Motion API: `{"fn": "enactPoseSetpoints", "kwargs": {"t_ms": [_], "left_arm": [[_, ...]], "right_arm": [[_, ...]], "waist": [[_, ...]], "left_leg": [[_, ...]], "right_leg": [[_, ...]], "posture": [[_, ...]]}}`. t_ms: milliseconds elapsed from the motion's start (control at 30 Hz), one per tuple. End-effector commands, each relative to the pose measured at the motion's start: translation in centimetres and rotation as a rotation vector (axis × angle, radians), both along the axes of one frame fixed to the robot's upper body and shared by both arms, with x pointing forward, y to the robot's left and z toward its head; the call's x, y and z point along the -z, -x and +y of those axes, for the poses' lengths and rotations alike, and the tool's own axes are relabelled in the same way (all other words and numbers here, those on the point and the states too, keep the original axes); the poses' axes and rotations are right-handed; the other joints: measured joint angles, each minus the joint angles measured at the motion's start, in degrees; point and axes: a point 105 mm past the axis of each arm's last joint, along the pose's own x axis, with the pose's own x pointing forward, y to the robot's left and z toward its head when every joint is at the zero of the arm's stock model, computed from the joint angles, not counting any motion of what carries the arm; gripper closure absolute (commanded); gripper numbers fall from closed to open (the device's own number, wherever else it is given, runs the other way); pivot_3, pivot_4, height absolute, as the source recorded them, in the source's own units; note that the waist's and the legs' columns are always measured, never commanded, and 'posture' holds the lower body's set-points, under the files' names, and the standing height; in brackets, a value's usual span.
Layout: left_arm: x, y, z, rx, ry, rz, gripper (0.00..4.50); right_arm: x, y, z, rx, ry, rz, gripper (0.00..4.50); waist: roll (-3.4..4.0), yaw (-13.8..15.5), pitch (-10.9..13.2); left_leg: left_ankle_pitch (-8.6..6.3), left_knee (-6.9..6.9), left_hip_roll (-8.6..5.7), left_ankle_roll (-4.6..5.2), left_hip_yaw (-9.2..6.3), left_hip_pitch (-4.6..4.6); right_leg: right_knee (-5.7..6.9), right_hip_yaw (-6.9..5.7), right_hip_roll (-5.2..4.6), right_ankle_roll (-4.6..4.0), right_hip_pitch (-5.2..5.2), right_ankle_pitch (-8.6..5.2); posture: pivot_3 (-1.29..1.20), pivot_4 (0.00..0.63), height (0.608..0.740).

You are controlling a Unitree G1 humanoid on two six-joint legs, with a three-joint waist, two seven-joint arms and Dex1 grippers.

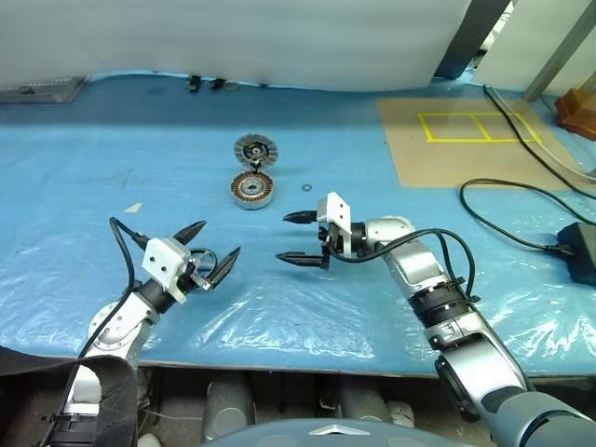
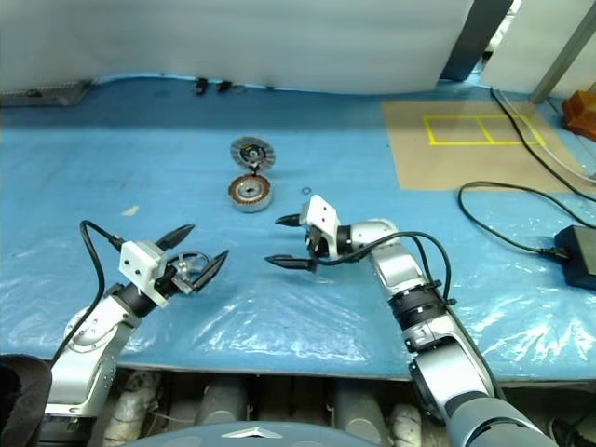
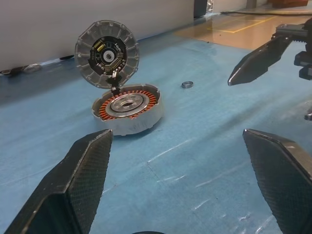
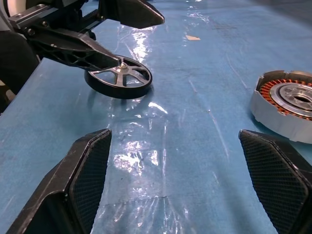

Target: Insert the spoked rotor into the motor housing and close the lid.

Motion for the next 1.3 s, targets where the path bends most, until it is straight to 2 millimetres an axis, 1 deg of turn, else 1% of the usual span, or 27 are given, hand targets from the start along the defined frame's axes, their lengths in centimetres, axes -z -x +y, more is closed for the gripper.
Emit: {"fn": "enactPoseSetpoints", "kwargs": {"t_ms": [33,100,500,633,833,900,1033,1133,1200,1300], "left_arm": [[-1.1,0.4,0.0,0.005,-0.007,-0.040,0.00],[-1.0,0.5,-0.1,0.008,-0.001,-0.028,0.00],[-0.9,1.0,0.0,0.018,-0.003,-0.014,0.00],[-1.1,0.9,0.0,0.017,0.001,-0.021,0.00],[-1.4,0.8,0.0,0.013,0.010,-0.030,0.00],[-1.5,0.8,0.0,0.011,0.011,-0.035,0.00],[-1.6,0.9,0.0,-0.004,0.020,-0.042,0.00],[-1.1,1.0,-0.3,-0.011,0.029,-0.036,0.00],[-0.9,1.1,-0.5,-0.018,0.039,-0.035,0.00],[-0.8,1.2,-0.8,-0.027,0.050,-0.036,0.00]], "right_arm": [[-0.6,-0.1,0.2,-0.018,0.002,-0.016,0.13],[-0.2,-0.1,0.1,-0.021,0.028,-0.019,0.13],[-0.7,-0.4,0.1,-0.002,0.007,-0.028,0.13],[-0.7,-0.5,0.2,0.008,0.008,-0.046,0.13],[0.2,-0.8,0.3,0.025,0.097,-0.108,0.13],[-0.5,-1.3,0.8,0.052,0.072,-0.096,0.13],[-2.2,-2.6,2.5,0.109,0.033,-0.063,0.13],[-4.2,-3.9,4.3,0.148,-0.028,-0.024,0.13],[-4.6,-4.8,5.5,0.183,-0.025,0.035,0.13],[-6.3,-5.8,7.5,0.250,-0.071,0.060,0.13]], "waist": [[0.00,0.00,0.00],[0.00,0.05,0.00],[0.00,0.07,0.00],[0.00,0.06,0.00],[0.00,0.06,0.00],[0.00,0.02,0.00],[0.02,-0.34,0.01],[0.04,-0.22,0.02],[0.05,-0.21,0.03],[0.06,-0.14,0.04]], "left_leg": [[0.00,0.00,0.00,0.00,0.00,0.00],[0.00,-0.01,0.00,0.00,0.00,0.00],[0.00,0.00,0.00,0.00,0.00,0.01],[0.00,0.00,0.00,0.00,0.00,0.01],[0.00,0.00,0.00,0.00,0.00,0.01],[0.00,0.00,0.00,0.00,0.00,0.00],[0.00,0.00,0.01,0.00,-0.01,0.02],[0.00,-0.01,0.02,-0.01,0.00,0.07],[0.00,0.00,0.01,-0.01,0.00,0.06],[0.00,-0.04,0.02,-0.02,0.01,0.01]], "right_leg": [[0.00,0.00,0.00,0.00,0.00,0.00],[0.00,0.00,0.00,0.00,0.00,0.00],[0.00,0.00,0.00,0.00,0.00,0.00],[0.00,0.00,0.00,0.00,0.00,0.00],[0.00,0.00,0.00,0.00,0.00,0.00],[0.00,0.00,0.00,0.00,0.00,0.00],[0.05,0.00,0.01,-0.03,-0.02,0.01],[0.07,0.00,0.01,-0.04,-0.02,0.01],[0.06,0.02,0.00,-0.04,-0.03,0.01],[0.03,0.02,0.00,-0.05,-0.07,0.01]], "posture": [[0.00,0.150,0.740],[0.00,0.150,0.740],[0.00,0.150,0.740],[0.00,0.150,0.740],[0.00,0.150,0.740],[0.00,0.150,0.740],[0.00,0.150,0.740],[0.00,0.150,0.740],[0.00,0.150,0.740],[0.00,0.150,0.740]]}}
